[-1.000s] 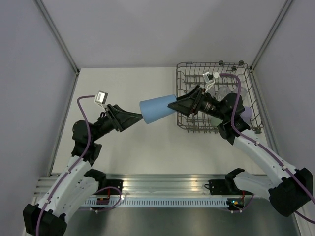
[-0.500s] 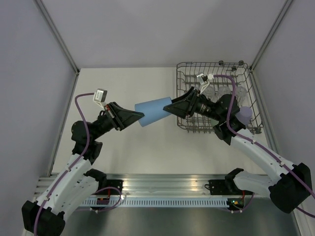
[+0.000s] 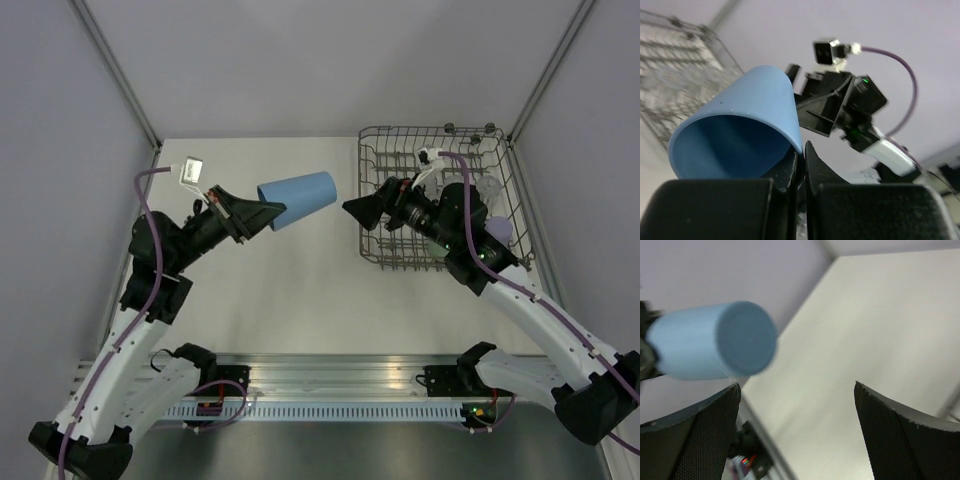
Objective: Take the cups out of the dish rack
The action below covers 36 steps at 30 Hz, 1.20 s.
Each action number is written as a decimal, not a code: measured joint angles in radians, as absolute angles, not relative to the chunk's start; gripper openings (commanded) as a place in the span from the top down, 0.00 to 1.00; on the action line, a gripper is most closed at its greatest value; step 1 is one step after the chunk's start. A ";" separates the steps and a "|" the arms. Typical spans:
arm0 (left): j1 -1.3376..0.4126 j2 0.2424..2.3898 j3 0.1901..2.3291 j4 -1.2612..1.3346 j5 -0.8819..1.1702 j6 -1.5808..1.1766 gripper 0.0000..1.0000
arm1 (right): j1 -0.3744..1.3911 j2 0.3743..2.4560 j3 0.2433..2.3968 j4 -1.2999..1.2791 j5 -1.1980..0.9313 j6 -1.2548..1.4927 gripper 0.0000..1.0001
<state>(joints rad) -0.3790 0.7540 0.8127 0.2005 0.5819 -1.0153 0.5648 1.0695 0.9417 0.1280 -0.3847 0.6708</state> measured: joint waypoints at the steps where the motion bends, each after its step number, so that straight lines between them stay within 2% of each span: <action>1: -0.379 0.762 0.868 0.113 0.540 -0.953 0.98 | 0.566 1.056 0.965 0.047 -0.300 0.630 0.02; 6: -0.382 0.887 1.166 -0.249 0.339 -0.695 0.98 | 0.559 0.979 1.003 -0.207 -0.052 0.497 0.02; 16: -0.381 1.387 1.624 -0.768 -0.047 -0.404 0.98 | 0.559 0.899 1.001 -0.430 0.048 0.412 0.02; 26: -0.381 1.837 1.894 -0.991 -0.105 -0.287 0.98 | 0.559 0.850 0.992 -0.528 0.055 0.374 0.02; 36: -0.381 2.133 2.154 -1.119 -0.097 -0.223 0.98 | 0.559 0.814 0.987 -0.582 0.059 0.352 0.02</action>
<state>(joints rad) -0.3813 2.1334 2.1540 -1.1187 -0.0967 -0.2226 0.5591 0.8139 0.9874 -0.5823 0.0593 0.3515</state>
